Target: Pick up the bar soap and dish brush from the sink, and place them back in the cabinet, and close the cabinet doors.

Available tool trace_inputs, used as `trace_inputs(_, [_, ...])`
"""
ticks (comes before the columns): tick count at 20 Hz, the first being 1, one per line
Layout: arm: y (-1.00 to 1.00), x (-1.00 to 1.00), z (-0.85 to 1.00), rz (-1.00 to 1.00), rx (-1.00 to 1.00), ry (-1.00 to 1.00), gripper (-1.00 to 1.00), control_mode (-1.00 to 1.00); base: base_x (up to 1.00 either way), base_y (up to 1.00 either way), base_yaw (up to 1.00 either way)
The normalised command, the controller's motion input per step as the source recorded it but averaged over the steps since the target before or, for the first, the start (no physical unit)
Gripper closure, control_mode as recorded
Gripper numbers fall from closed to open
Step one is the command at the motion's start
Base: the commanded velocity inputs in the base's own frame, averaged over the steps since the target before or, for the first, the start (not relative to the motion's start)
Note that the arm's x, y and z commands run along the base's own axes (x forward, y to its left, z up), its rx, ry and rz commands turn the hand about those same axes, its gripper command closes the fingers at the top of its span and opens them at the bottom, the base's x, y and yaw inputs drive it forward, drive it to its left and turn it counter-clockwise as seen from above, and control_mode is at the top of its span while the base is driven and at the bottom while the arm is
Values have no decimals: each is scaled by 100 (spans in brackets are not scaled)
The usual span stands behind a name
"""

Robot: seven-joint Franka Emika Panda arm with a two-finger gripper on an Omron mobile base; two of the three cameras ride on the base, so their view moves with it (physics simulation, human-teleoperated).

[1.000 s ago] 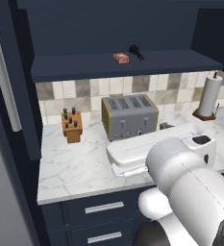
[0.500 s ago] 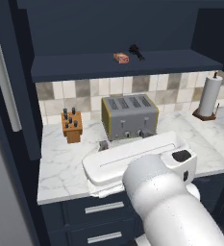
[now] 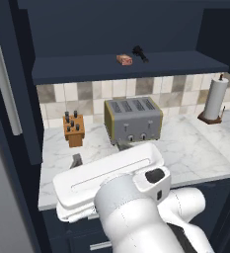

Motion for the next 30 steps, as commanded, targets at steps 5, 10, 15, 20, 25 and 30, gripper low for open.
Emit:
trace_inputs(5, [33, 0, -2, 7, 0, -1, -100, -100, 0, 0, 0])
trace_inputs(10, [39, 0, -6, 6, 0, -1, -100, -100, 0, 0, 0])
trace_inputs(15, [40, 0, -11, 6, 0, -1, -100, -100, 0, 0, 0])
trace_inputs(20, [33, 0, -4, 5, 0, -2, -100, -100, 0, 0, 0])
trace_inputs(25, [28, 0, 0, 3, 0, -3, -100, -100, 0, 0, 0])
trace_inputs(30, [30, 0, -1, 2, 0, -1, -100, -100, 0, 0, 0])
